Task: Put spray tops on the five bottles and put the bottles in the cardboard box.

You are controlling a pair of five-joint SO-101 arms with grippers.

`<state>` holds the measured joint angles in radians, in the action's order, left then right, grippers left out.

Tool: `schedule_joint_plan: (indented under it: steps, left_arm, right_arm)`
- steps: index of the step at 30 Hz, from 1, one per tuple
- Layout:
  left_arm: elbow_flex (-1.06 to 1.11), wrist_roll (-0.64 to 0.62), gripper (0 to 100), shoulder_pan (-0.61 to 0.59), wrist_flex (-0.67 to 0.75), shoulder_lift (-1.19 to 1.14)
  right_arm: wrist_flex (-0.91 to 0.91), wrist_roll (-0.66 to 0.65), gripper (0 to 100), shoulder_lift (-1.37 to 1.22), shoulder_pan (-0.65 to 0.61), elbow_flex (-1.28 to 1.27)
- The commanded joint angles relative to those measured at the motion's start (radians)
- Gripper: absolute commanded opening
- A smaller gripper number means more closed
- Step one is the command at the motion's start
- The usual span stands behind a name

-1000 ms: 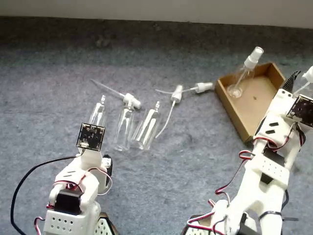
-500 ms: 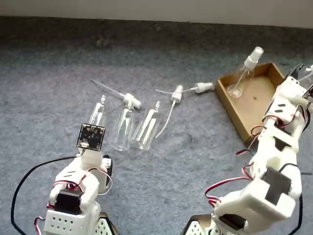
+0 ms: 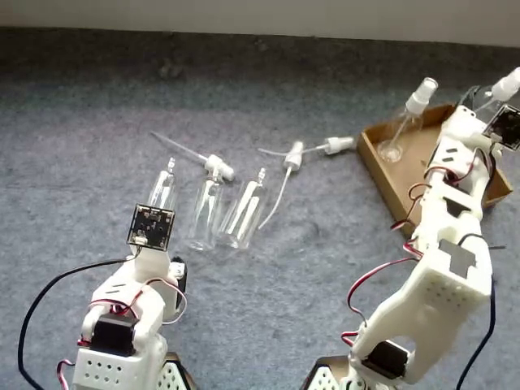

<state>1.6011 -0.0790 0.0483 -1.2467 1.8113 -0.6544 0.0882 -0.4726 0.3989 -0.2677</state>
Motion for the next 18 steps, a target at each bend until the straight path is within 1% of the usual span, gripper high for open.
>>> schedule_joint_plan:
  steps: [1, 18]
  left_arm:
    - [-0.005, -0.008, 1, -0.010, 0.021, 0.008]
    - [-0.001, -0.006, 1, -0.010, 0.021, 0.008]
  right_arm:
    - [-0.027, 0.002, 10.1, -0.002, -0.036, 0.081]
    - [-0.028, 0.000, 10.1, -0.177, -0.044, 0.197]
